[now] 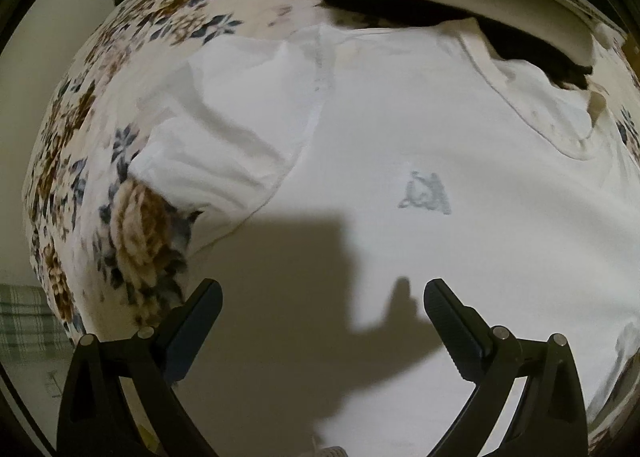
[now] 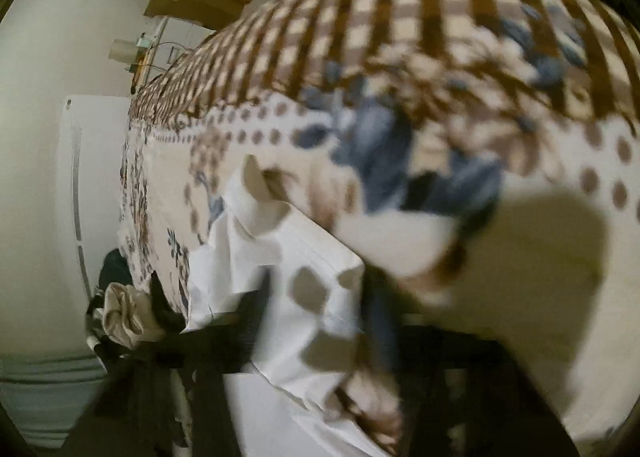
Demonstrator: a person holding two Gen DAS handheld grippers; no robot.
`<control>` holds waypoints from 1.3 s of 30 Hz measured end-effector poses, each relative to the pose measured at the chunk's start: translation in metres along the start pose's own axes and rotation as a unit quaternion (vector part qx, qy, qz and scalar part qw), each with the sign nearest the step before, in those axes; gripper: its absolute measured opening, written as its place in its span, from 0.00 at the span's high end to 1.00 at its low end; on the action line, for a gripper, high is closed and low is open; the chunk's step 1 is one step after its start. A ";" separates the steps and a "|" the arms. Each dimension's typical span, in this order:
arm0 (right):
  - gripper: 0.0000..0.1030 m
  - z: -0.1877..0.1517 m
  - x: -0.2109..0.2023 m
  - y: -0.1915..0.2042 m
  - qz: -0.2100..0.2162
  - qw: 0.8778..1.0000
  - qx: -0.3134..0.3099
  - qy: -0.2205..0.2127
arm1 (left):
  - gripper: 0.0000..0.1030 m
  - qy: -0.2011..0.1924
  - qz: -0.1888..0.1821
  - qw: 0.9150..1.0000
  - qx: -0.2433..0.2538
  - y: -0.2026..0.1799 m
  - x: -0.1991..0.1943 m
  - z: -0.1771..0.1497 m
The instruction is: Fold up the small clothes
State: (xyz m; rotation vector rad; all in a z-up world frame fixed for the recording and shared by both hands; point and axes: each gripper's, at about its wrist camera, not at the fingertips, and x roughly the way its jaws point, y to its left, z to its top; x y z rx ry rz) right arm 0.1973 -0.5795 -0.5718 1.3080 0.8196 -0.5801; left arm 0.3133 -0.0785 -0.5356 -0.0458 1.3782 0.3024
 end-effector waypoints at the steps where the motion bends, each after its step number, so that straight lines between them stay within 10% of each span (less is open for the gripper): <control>1: 0.92 -0.002 -0.002 0.012 -0.007 1.000 -0.025 -0.009 | 0.00 0.001 0.000 1.000 -0.004 0.004 0.000 -0.001; 7: 0.94 -0.062 -0.014 0.121 -0.067 0.953 -0.292 -0.041 | 0.00 -0.006 0.009 1.000 -0.026 0.039 -0.003 -0.007; 15: 0.94 -0.269 0.053 0.169 -0.146 0.748 -0.647 0.036 | 0.00 -0.021 0.047 0.998 -0.047 0.094 -0.003 -0.018; 18: 0.84 -0.307 0.070 0.151 -0.163 0.708 -0.680 0.100 | 0.00 -0.016 0.050 0.997 -0.054 0.111 0.001 -0.024; 24: 0.60 -0.280 0.031 0.130 -0.126 0.788 -0.584 0.149 | 0.00 -0.013 0.048 0.997 -0.066 0.144 0.009 -0.027; 28: 0.43 -0.250 0.012 0.120 -0.140 0.830 -0.523 0.136 | 0.00 0.012 -0.037 0.994 -0.104 0.167 0.019 -0.016; 36: 0.42 -0.218 0.019 0.098 -0.172 0.882 -0.420 0.130 | 0.04 0.053 -0.245 0.923 -0.293 0.223 0.069 0.019; 39: 0.42 -0.217 0.020 0.098 -0.171 0.895 -0.393 0.126 | 0.17 0.039 -0.255 0.916 -0.307 0.220 0.082 0.037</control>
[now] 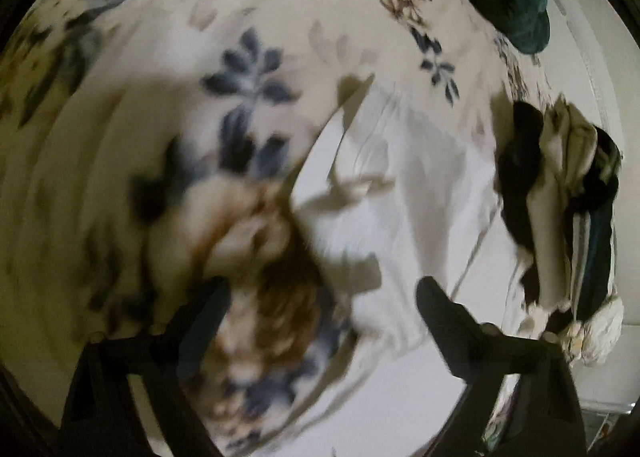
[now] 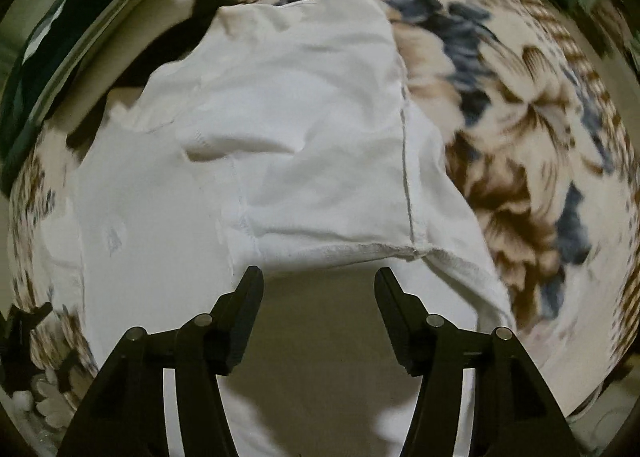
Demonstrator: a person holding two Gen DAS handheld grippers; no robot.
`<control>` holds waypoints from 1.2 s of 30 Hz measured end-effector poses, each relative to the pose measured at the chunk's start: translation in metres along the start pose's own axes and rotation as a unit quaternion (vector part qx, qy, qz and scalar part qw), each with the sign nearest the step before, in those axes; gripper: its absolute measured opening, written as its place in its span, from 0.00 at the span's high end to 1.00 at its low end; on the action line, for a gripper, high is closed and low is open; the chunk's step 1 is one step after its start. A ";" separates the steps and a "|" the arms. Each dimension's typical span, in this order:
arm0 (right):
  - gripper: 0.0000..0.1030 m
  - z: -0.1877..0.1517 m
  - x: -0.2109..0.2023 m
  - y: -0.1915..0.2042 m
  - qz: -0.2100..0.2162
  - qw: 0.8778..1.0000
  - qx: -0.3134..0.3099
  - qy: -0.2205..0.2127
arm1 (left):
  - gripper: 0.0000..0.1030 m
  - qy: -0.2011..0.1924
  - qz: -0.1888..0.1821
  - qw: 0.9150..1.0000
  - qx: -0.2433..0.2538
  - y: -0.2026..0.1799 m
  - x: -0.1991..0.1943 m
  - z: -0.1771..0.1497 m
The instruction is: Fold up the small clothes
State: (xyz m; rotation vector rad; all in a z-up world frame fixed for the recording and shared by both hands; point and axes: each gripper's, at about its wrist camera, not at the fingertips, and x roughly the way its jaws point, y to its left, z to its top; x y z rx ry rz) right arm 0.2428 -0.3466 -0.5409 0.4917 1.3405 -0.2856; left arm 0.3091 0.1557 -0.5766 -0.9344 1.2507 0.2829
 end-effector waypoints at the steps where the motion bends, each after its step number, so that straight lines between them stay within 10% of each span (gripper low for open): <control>1: 0.42 0.000 0.000 -0.001 0.000 1.000 0.006 0.000 | 0.21 -0.006 0.005 1.000 0.006 -0.004 0.004 0.005; 3: 0.42 0.000 0.001 -0.001 -0.003 1.000 0.012 -0.001 | 0.46 -0.024 0.021 0.999 0.018 -0.015 0.010 0.012; 5: 0.42 0.000 0.000 0.001 -0.009 1.000 0.009 -0.002 | 0.93 -0.044 0.021 0.998 0.029 -0.026 0.010 0.016; 10: 0.42 0.005 -0.004 0.022 -0.019 1.000 -0.009 -0.011 | 0.96 -0.109 0.018 0.988 0.111 -0.062 -0.017 0.012; 17: 0.42 0.005 -0.016 0.013 -0.019 1.000 -0.009 -0.017 | 0.96 -0.136 0.014 0.927 0.351 -0.158 -0.027 -0.073; 24: 0.42 0.009 -0.026 0.003 -0.022 1.000 -0.008 -0.007 | 0.89 -0.033 0.049 0.885 0.462 -0.178 0.024 -0.159; 29: 0.41 0.020 -0.032 0.014 0.018 1.000 -0.021 0.000 | 0.18 -0.040 0.080 0.903 0.421 -0.143 0.008 -0.152; 36: 0.36 0.050 -0.001 0.089 0.124 0.989 -0.073 0.038 | 0.18 -0.081 0.131 0.919 0.362 -0.104 -0.005 -0.105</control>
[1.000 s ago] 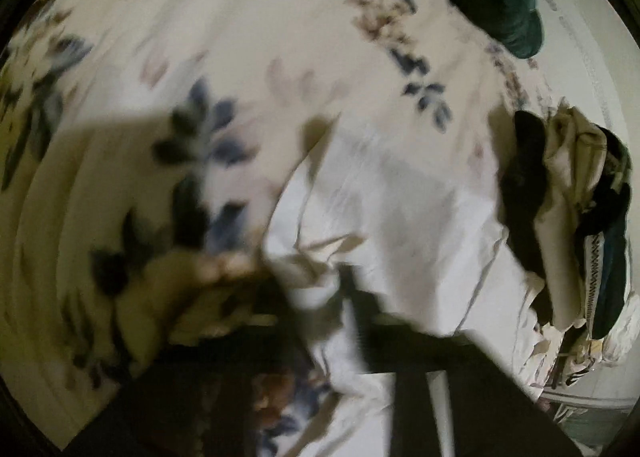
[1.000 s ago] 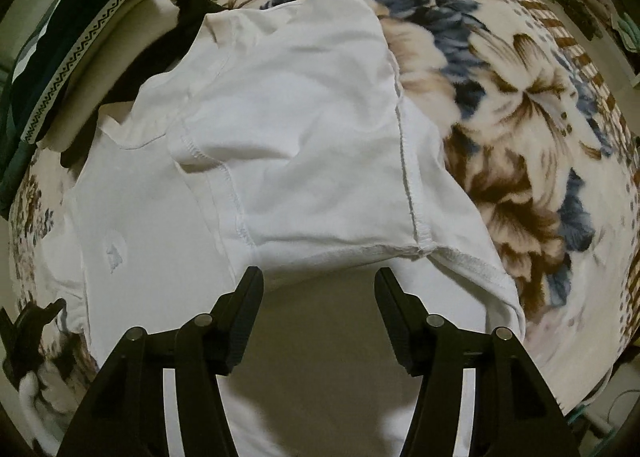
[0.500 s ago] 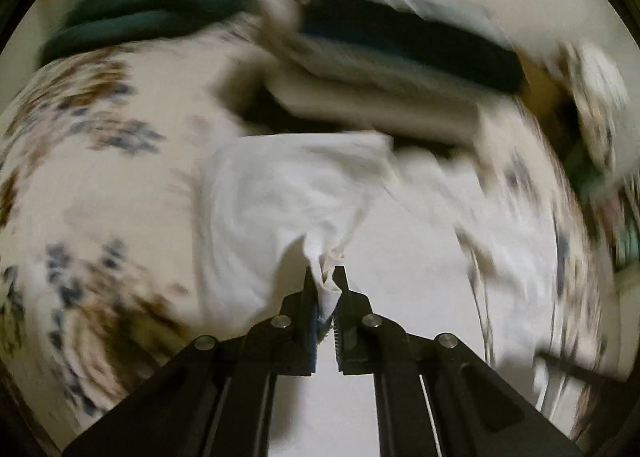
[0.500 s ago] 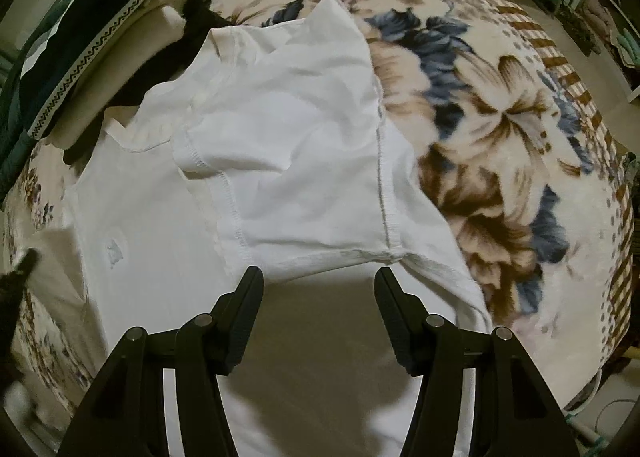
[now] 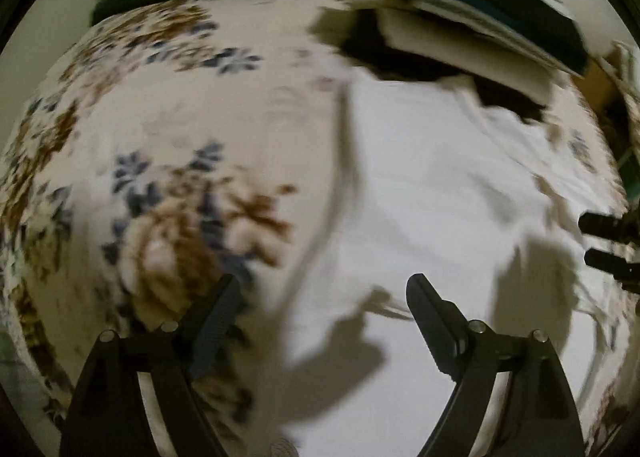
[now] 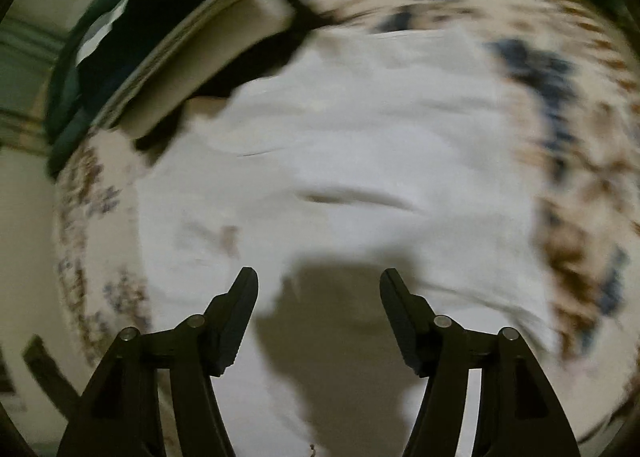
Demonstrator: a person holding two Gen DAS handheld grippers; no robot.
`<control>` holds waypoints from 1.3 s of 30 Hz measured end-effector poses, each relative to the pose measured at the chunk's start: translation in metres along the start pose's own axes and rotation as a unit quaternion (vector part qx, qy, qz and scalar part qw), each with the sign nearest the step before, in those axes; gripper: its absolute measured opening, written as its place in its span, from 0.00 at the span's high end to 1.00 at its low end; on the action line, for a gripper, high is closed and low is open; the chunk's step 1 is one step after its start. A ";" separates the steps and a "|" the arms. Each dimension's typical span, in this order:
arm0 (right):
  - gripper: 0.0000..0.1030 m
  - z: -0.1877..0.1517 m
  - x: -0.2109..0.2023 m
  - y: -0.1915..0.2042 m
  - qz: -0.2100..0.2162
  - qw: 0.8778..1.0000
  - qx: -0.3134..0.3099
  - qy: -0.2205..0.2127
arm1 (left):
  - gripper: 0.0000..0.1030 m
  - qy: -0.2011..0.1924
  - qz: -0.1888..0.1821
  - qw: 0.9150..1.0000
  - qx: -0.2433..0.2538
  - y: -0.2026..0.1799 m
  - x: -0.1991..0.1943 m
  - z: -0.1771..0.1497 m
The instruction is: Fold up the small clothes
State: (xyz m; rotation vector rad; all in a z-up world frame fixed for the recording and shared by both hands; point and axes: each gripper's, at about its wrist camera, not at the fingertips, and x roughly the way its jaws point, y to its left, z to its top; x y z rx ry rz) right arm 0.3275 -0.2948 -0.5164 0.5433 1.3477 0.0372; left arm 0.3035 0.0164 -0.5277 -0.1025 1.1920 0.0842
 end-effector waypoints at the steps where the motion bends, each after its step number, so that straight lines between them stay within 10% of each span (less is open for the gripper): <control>1: 0.36 0.008 0.015 0.012 0.009 1.000 -0.009 0.010 | 0.18 0.001 0.009 1.000 -0.011 0.008 0.004 0.005; 6: 0.38 0.030 0.074 0.054 0.028 0.997 -0.045 0.058 | 0.18 -0.014 0.030 0.999 -0.038 0.033 0.009 0.017; 9: 0.91 0.036 0.084 0.072 0.001 0.997 -0.067 0.045 | 0.18 -0.017 0.039 0.998 -0.049 0.045 0.008 0.017; 11: 0.94 0.046 0.082 0.076 -0.019 0.998 -0.067 0.011 | 0.18 -0.012 0.041 0.998 -0.055 0.049 0.009 0.015; 17: 0.90 0.070 0.077 0.057 -0.057 0.997 -0.055 0.024 | 0.18 -0.007 0.030 0.998 -0.058 0.048 0.015 0.026; 19: 0.60 0.068 0.070 0.053 -0.061 0.996 -0.056 0.030 | 0.18 -0.011 0.028 0.998 -0.054 0.043 0.013 0.031; 21: 0.50 0.060 0.046 0.038 -0.046 0.998 -0.037 0.018 | 0.18 -0.015 0.021 0.999 -0.047 0.037 0.012 0.035; 33: 0.44 -0.026 -0.068 -0.096 -0.078 0.988 0.131 0.005 | 0.18 0.047 0.009 0.993 0.108 -0.086 0.065 0.027; 39: 0.41 -0.040 -0.120 -0.154 -0.089 0.989 0.120 0.015 | 0.18 -0.025 0.004 0.995 0.100 -0.104 -0.014 0.007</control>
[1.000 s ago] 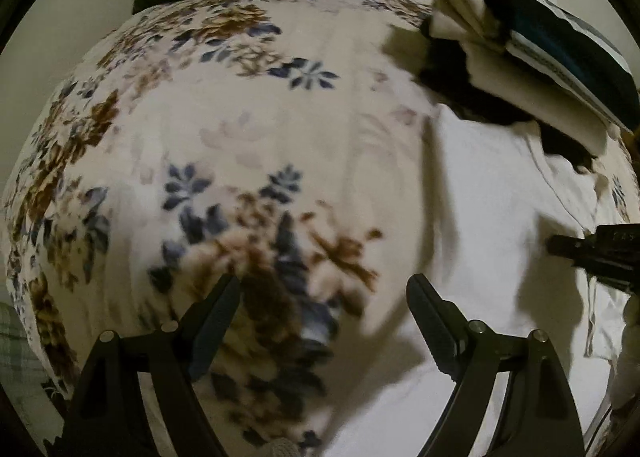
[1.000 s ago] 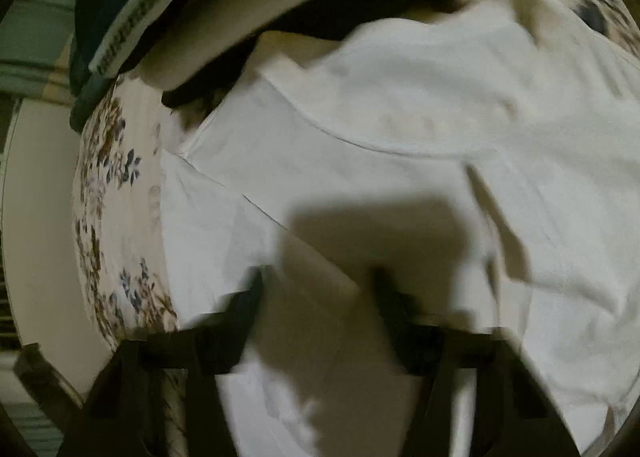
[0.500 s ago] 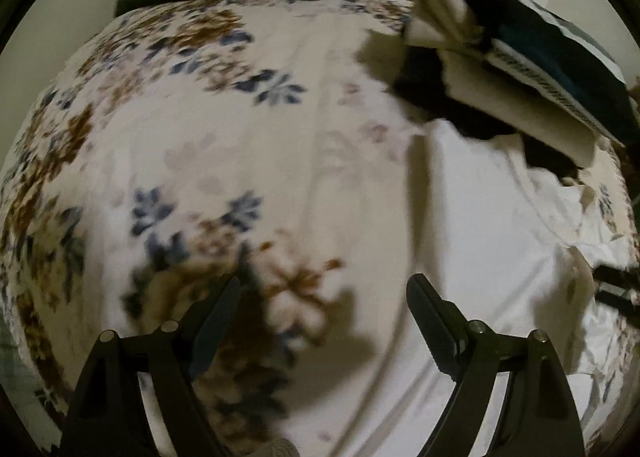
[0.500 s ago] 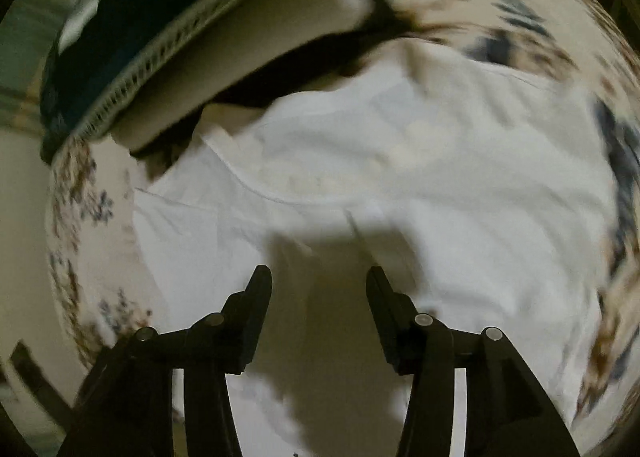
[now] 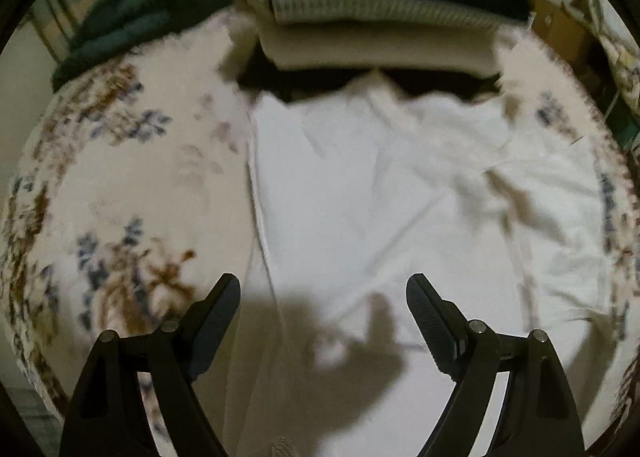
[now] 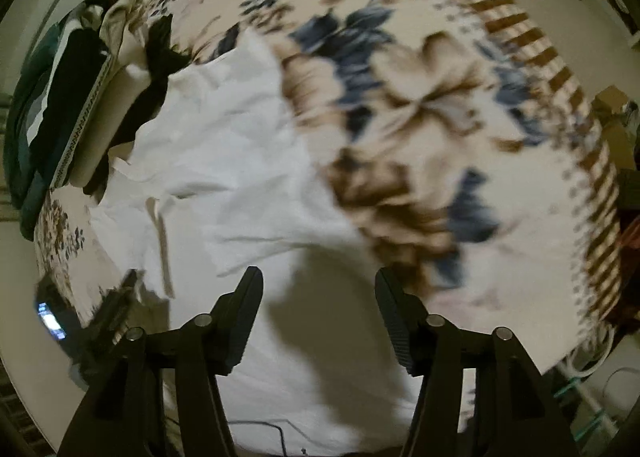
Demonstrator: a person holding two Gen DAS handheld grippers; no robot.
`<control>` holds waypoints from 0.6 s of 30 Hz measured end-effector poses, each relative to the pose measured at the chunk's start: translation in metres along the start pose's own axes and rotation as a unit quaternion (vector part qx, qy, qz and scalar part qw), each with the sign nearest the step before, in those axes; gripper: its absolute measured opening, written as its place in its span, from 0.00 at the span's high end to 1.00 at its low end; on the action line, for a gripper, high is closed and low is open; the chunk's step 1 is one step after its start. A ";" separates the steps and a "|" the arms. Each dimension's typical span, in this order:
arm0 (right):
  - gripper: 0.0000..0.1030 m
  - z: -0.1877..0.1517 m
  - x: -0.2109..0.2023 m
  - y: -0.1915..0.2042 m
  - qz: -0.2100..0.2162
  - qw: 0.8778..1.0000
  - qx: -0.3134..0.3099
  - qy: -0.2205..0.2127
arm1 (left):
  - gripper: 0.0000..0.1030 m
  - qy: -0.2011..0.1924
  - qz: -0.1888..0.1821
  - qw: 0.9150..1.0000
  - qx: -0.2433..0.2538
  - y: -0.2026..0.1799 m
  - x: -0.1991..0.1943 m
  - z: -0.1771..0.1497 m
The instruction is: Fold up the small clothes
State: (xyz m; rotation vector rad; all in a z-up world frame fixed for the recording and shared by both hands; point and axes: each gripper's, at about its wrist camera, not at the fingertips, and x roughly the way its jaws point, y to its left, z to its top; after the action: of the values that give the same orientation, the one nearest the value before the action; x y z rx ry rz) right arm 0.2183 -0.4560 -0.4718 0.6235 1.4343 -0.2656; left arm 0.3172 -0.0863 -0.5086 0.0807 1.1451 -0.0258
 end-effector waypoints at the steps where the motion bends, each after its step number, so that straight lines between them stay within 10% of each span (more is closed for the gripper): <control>1: 0.41 0.002 -0.004 -0.008 0.002 1.000 -0.009 0.006 | 0.18 -0.006 0.004 1.000 -0.005 -0.003 -0.014 -0.006; 6: 0.41 0.021 -0.022 -0.041 0.027 0.995 -0.084 0.047 | 0.18 0.002 0.035 0.998 -0.042 -0.037 -0.077 -0.064; 18: 0.41 0.079 -0.021 -0.130 0.002 0.975 -0.193 0.108 | 0.18 0.189 0.009 0.981 -0.051 -0.214 -0.079 -0.252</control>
State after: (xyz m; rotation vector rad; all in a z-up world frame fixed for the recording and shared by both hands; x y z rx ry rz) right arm 0.2123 -0.6091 -0.4811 0.3415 1.6393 0.0899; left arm 0.0423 -0.2818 -0.5515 0.0049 1.5239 0.0669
